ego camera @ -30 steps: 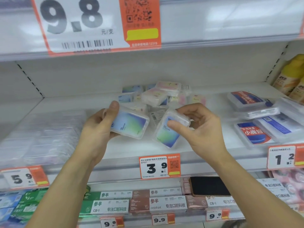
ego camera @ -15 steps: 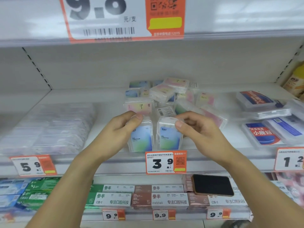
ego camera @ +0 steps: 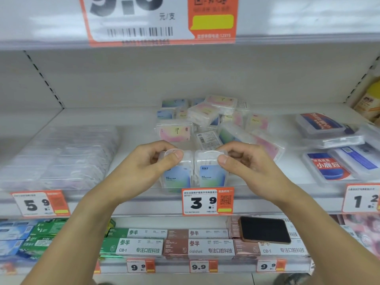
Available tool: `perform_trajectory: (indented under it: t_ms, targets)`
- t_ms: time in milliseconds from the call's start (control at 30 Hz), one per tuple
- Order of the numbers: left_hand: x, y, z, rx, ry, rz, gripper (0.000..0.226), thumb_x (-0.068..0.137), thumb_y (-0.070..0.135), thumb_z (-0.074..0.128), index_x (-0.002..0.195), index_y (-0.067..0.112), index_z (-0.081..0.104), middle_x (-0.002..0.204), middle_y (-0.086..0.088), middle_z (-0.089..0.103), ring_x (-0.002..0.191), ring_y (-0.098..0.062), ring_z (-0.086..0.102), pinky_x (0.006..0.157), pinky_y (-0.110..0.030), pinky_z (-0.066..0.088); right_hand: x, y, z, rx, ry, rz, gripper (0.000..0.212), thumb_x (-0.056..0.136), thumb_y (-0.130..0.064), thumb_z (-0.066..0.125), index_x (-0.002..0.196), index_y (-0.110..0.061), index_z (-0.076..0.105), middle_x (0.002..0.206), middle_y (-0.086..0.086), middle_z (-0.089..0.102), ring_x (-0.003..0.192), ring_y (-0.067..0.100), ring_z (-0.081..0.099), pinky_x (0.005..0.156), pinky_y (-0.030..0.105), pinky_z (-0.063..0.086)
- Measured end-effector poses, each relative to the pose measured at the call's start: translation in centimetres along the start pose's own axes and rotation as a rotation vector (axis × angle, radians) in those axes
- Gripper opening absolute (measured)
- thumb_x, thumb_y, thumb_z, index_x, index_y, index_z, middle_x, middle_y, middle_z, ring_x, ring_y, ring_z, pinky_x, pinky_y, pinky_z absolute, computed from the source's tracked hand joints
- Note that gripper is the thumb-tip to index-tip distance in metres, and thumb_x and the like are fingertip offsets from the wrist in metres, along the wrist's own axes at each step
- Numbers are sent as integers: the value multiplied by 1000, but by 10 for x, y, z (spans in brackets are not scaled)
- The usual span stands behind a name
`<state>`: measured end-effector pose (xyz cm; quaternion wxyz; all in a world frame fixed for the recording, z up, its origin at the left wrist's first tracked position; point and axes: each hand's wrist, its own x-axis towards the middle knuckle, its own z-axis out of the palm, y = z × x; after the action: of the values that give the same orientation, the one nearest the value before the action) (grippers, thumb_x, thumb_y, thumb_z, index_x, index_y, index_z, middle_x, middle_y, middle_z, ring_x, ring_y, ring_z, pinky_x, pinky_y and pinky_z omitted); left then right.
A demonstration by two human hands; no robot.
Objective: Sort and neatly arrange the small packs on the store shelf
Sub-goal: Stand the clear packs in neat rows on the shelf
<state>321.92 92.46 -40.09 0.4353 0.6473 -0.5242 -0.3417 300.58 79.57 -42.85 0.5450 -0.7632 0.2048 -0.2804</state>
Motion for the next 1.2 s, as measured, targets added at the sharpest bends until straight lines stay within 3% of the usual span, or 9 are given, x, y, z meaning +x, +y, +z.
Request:
perform_trajectory:
  t_ms: [233,367,500,600,733,800,967,1067,1200]
  targets:
    - [-1,0,-1,13,-4,-1,39,84,56,60,94,21,72,90,0,74,85,-14,68,82,-29,51,-1,0,-2,-7,-26,10,38,88,-42,61,105,-11,71,101,4,76,99,20,71,87,32,53]
    - [-1,-2,0,34,20,17,46,75,63,54,96,26,71,94,-5,73,94,-27,66,89,-40,50,-3,-5,-7,-10,-5,-4,42,88,-47,57,111,-15,69,108,0,74,104,18,69,87,34,57]
    - [-1,-3,1,40,60,26,46,73,67,51,96,32,71,95,3,72,92,-12,65,87,-29,48,-3,-11,-34,-9,442,-137,25,92,-35,56,104,-16,68,98,4,74,95,24,71,79,44,60]
    - [-1,-1,2,50,78,27,43,74,65,53,97,33,70,97,8,72,95,-9,65,86,-26,47,-1,-5,-56,-402,702,-54,20,89,-30,66,108,-22,67,102,-6,70,98,12,66,88,43,55]
    - [1,8,4,19,231,67,34,80,51,54,100,27,68,100,11,73,99,-2,64,81,-7,44,-1,8,-64,-778,488,120,64,75,-49,77,132,-30,54,124,0,54,116,22,54,94,36,48]
    - [2,15,8,5,321,89,27,83,44,55,97,25,68,97,9,74,96,-3,65,79,-8,45,-1,11,-65,-853,331,239,78,72,-52,79,140,-33,46,129,6,52,115,25,55,90,35,48]
    - [23,40,9,227,444,81,8,91,27,63,93,23,70,93,12,71,85,4,63,69,-5,44,2,12,-65,-785,325,229,65,76,-40,79,135,-31,53,113,9,69,102,31,65,77,32,51]
    - [54,41,-13,525,410,34,29,86,37,67,113,25,63,113,9,63,103,-7,59,89,-25,47,5,9,-60,-694,416,179,54,79,-34,77,129,-27,60,109,5,71,97,27,67,71,25,46]
    - [91,21,-36,841,102,-230,77,77,41,77,142,28,38,141,0,45,125,-20,47,99,-29,37,7,4,-58,-462,623,134,55,75,-32,80,125,-22,58,100,-5,65,86,15,61,72,20,44]
